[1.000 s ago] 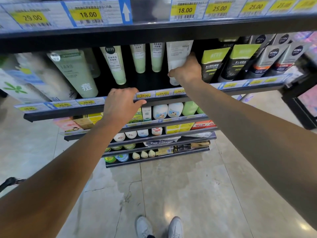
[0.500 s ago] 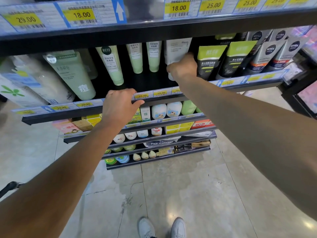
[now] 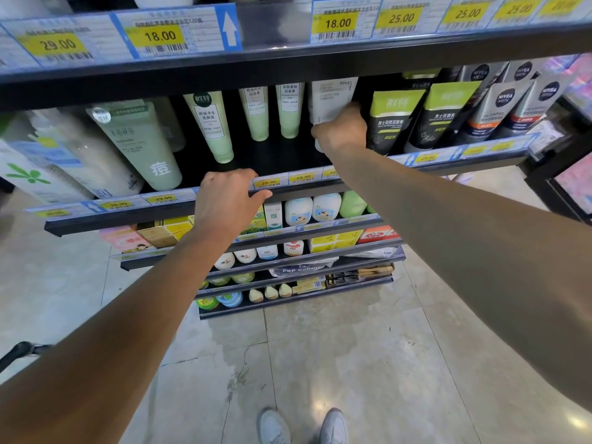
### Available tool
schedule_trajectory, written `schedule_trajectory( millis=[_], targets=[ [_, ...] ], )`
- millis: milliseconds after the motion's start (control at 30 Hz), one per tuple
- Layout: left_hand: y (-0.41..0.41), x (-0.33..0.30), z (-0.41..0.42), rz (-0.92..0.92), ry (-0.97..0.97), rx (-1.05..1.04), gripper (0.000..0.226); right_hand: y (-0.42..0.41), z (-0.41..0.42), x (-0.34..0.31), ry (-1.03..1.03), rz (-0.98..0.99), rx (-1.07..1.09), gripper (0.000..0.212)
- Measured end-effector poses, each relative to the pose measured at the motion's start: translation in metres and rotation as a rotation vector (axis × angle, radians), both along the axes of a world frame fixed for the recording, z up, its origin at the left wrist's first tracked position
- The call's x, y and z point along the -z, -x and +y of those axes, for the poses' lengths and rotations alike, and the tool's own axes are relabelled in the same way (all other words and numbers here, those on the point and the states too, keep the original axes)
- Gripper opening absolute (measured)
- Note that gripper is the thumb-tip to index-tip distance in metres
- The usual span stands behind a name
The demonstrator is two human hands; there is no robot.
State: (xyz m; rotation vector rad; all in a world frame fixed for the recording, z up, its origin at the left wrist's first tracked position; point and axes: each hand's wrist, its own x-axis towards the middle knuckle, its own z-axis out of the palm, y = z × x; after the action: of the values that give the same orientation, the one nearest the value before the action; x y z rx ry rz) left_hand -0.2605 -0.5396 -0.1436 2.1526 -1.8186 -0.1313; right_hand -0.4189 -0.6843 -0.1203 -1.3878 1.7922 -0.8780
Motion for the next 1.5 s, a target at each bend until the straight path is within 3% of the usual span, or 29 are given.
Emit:
schedule_trajectory(
  millis=[467, 600, 767, 1067, 1367, 1500],
  targets=[
    [-0.004, -0.014, 0.000, 0.010, -0.128, 0.044, 0.044, 0.004, 0.025, -0.017, -0.159, 0.077, -0.027, 0.042],
    [-0.007, -0.024, 0.005, 0.054, -0.189, 0.083, 0.053, 0.006, 0.060, -0.030, -0.076, 0.101, -0.062, 0.031],
    [0.001, -0.050, 0.056, 0.064, -0.128, 0.076, 0.054, 0.021, 0.146, -0.044, 0.051, 0.312, -0.372, 0.044],
    [0.029, -0.087, 0.269, 0.062, -0.068, -0.371, 0.047, 0.039, 0.306, -0.067, 0.389, 0.673, -1.043, 0.047],
    [0.048, -0.090, 0.433, 0.079, -0.061, -0.853, 0.053, 0.000, 0.396, -0.068, 0.594, 0.519, -1.430, 0.043],
    [0.053, -0.094, 0.493, 0.070, -0.030, -1.050, 0.042, -0.042, 0.437, -0.070, 0.518, 0.409, -1.595, 0.048]
  ],
)
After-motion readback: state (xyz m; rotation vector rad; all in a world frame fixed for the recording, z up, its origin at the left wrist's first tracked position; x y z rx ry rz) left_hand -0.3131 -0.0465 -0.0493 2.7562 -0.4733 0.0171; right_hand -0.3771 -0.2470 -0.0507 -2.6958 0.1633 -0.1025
